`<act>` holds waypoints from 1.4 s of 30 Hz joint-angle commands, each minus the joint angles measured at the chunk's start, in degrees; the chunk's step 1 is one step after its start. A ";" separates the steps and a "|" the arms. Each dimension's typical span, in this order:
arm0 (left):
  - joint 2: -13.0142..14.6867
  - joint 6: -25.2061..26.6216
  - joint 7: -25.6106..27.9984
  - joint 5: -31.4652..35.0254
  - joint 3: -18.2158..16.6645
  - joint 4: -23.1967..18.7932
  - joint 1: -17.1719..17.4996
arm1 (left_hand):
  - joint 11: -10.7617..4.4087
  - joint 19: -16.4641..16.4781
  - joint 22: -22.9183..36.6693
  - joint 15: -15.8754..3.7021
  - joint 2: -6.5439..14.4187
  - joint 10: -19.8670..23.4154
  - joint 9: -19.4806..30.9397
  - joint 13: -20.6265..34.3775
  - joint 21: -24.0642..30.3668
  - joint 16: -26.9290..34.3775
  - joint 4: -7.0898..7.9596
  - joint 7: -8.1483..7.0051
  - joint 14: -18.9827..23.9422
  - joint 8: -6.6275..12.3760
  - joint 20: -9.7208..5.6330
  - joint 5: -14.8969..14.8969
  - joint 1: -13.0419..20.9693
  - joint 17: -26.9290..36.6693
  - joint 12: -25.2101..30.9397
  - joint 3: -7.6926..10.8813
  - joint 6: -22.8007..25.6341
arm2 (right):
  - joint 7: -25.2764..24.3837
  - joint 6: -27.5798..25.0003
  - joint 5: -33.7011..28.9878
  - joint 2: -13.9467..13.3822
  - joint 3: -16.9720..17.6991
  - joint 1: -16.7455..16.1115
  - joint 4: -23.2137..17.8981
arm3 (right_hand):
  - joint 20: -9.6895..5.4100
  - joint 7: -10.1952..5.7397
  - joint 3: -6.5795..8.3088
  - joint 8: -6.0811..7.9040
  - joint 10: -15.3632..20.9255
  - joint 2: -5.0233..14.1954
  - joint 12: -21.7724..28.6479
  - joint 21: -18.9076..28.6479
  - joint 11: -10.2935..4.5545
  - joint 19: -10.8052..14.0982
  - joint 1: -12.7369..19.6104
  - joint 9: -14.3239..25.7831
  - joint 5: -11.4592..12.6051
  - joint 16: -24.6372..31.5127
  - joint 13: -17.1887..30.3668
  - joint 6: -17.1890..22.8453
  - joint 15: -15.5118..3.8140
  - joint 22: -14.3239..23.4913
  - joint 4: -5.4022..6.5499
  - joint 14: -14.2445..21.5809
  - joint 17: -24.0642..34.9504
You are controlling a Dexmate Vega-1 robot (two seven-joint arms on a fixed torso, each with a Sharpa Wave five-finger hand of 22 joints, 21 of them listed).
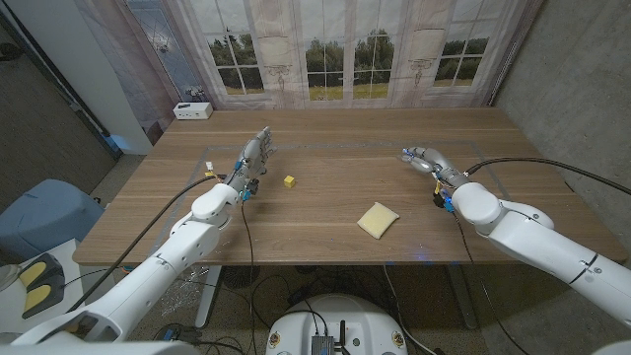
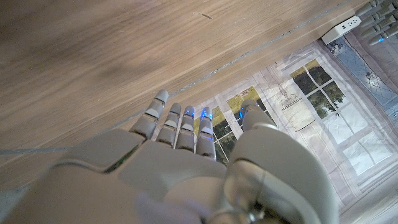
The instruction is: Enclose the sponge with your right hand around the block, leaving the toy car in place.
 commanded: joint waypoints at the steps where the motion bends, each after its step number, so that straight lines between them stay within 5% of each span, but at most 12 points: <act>1: 1.37 0.70 -0.26 -0.08 -0.34 -1.97 1.15 | 0.47 0.08 0.30 0.36 -0.63 -0.09 0.32 0.15 -0.24 0.24 -0.54 -0.10 -0.24 0.27 0.36 0.30 -0.15 0.14 0.14 0.11 0.38 | -0.92 -9.65 -3.98 -2.85 -1.47 -0.98 -7.83 | -0.07 -0.12 0.39 0.35 0.59 -0.03 0.15 -0.18 -0.13 0.57 0.96 0.33 0.51 0.26 0.07 0.55 -0.60 0.21 -0.52 0.13 0.08; 21: 2.52 -0.89 0.08 -0.29 -1.60 -4.31 3.64 | 0.51 0.13 0.31 0.50 -0.61 -0.19 0.33 0.16 -0.47 0.22 -0.68 0.03 -0.25 0.19 0.52 0.31 -0.27 0.15 0.10 0.01 0.36 | 1.25 -21.53 -10.15 -6.44 -5.64 0.63 -17.03 | -0.19 -0.19 0.65 0.20 0.89 -0.53 0.07 -0.34 -0.37 1.14 1.70 0.37 0.56 0.29 0.10 0.70 -1.23 0.19 -1.37 0.47 -0.11; 42: 4.00 -2.23 2.60 0.67 -3.58 -6.87 6.88 | 0.85 0.23 0.33 0.69 -0.62 -0.06 0.34 0.17 -0.71 0.21 -0.84 0.22 -0.27 0.16 0.35 0.33 -0.41 0.15 0.14 -0.11 0.44 | 4.76 -31.04 -15.23 -9.54 -11.04 3.40 -24.69 | 1.26 0.30 0.36 -0.02 1.00 -2.29 -0.11 -0.43 -0.44 2.09 2.45 0.42 0.36 0.24 0.11 0.47 -1.61 0.17 -2.68 1.20 -0.55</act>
